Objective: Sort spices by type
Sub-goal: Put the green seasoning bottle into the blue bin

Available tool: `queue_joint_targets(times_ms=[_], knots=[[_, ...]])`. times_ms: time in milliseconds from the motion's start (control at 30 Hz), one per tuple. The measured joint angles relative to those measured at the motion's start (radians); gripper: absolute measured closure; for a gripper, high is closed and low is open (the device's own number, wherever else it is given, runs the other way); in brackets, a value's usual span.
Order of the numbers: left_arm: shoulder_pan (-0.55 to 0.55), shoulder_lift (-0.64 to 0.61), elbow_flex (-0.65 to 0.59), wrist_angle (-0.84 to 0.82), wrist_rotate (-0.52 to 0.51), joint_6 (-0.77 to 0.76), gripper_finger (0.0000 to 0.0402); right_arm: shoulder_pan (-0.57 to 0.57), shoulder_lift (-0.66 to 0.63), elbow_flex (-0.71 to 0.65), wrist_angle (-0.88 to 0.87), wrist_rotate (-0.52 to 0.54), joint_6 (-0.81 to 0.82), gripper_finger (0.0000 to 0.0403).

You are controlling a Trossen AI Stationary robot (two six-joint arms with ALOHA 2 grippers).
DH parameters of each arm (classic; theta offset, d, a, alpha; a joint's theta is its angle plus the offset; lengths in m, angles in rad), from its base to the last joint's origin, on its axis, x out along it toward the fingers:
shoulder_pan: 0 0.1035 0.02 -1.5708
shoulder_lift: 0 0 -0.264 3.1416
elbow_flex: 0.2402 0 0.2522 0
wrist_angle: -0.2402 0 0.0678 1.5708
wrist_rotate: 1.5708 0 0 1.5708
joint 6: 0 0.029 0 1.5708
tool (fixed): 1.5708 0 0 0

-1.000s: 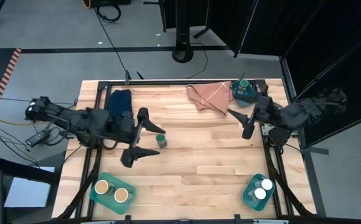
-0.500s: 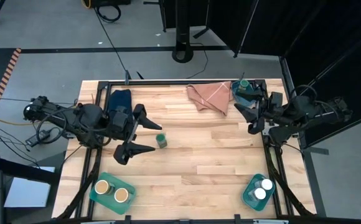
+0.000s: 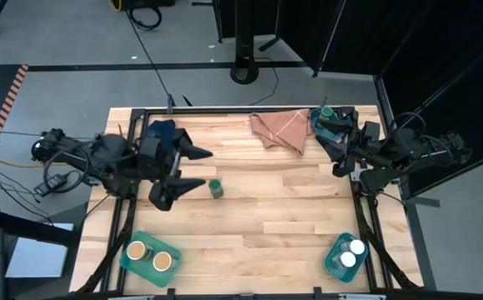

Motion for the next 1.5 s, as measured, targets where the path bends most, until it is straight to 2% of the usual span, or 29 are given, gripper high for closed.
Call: queue_joint_targets(times_ms=[133, 267, 433, 600, 833, 1033, 1233, 1500], knots=[[0.000, -0.013, 0.000, 0.025, -0.003, -0.008, 0.0062, 0.000, -0.002, 0.000, -0.012, -0.013, 0.011, 0.0160], [0.018, -0.059, 0.000, -0.054, -0.016, -0.005, 0.0062, -0.002, -0.033, 0.000, -0.070, -0.059, 0.078, 0.0165], [0.066, -0.152, 0.000, -0.177, -0.027, -0.035, 0.0062, -0.018, -0.110, 0.000, -0.209, -0.057, 0.159, 0.0167], [0.086, -0.222, 0.000, -0.364, -0.124, -0.050, 0.0062, -0.026, -0.176, 0.000, -0.296, -0.054, 0.187, 0.0167], [0.087, -0.222, -0.007, -0.571, -0.212, -0.117, 0.0062, -0.026, -0.189, 0.000, -0.416, -0.039, 0.242, 0.0167], [0.092, -0.220, -0.142, -0.585, -0.283, -0.194, 0.0062, -0.026, -0.164, -0.018, -0.447, -0.026, 0.285, 0.0167], [0.116, -0.213, -0.291, -0.533, -0.307, -0.289, 0.0062, -0.026, -0.136, -0.024, -0.448, -0.026, 0.299, 0.0169], [0.145, -0.149, -0.382, -0.522, -0.311, -0.344, 0.0062, -0.026, -0.103, -0.024, -0.447, -0.026, 0.325, 0.0169]])
